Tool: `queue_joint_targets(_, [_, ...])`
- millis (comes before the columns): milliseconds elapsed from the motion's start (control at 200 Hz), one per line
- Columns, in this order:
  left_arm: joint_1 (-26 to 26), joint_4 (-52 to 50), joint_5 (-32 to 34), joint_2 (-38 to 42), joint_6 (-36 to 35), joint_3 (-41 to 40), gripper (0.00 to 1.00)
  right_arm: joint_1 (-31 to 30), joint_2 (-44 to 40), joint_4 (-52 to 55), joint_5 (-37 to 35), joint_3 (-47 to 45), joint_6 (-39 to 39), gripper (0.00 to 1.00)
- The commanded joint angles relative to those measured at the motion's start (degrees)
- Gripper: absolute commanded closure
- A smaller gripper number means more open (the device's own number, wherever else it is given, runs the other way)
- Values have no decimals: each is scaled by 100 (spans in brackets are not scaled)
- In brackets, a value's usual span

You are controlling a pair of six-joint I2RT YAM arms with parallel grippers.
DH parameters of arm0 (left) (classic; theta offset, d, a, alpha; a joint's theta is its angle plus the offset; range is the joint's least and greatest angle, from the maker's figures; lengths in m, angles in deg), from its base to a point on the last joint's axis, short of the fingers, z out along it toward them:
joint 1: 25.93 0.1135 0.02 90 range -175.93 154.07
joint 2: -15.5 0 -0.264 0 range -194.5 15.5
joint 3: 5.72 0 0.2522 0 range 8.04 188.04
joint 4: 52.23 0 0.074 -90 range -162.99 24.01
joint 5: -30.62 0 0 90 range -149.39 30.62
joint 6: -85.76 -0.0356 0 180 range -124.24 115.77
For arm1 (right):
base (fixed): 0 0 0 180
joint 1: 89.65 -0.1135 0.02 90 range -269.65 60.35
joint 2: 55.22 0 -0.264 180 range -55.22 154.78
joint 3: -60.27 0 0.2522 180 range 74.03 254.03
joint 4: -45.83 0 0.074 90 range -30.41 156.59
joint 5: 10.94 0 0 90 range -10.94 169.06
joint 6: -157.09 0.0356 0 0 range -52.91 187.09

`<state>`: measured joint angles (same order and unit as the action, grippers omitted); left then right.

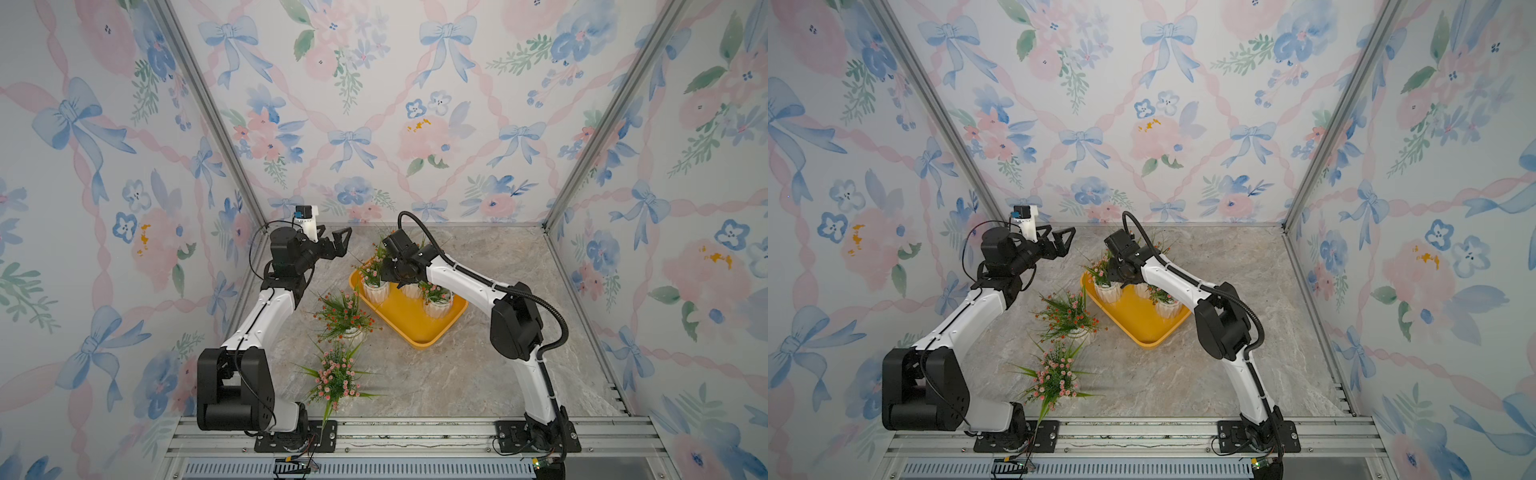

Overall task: Put the potted gypsophila into the storage box
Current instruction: Place the baby's breath potted plant at the storage box.

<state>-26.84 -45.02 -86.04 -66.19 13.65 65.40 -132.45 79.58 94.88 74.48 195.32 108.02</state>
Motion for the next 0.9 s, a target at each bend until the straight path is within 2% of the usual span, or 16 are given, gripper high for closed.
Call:
queue_joint_targets(0, [20,49,-11,139,218,-115,2,18,-475,-372,-133,-302,59,50])
queue_joint_targets(160, [20,-587,103,183,342,130,2,28,-868,-671,-17,-594,-25,49])
queue_joint_targets(420, [20,-1607,1259,848,711,50,2,-33,-1385,-782,-6,-983,-752,46])
queue_joint_targets(530, [20,-2306,1190,1007,941,108,2,-39,-1769,-707,-109,-1387,-900,36])
queue_joint_targets(630, [20,-2738,1013,1223,1161,54,2,-42,-2153,-818,104,-1834,-1106,27])
queue_joint_targets(805, [29,-3969,1799,1808,1464,-41,2,68,-2708,-1087,695,-2394,-1279,19])
queue_joint_targets(895, [97,-4446,1854,2090,1684,-138,2,89,-2914,-1165,977,-2500,-1478,9])
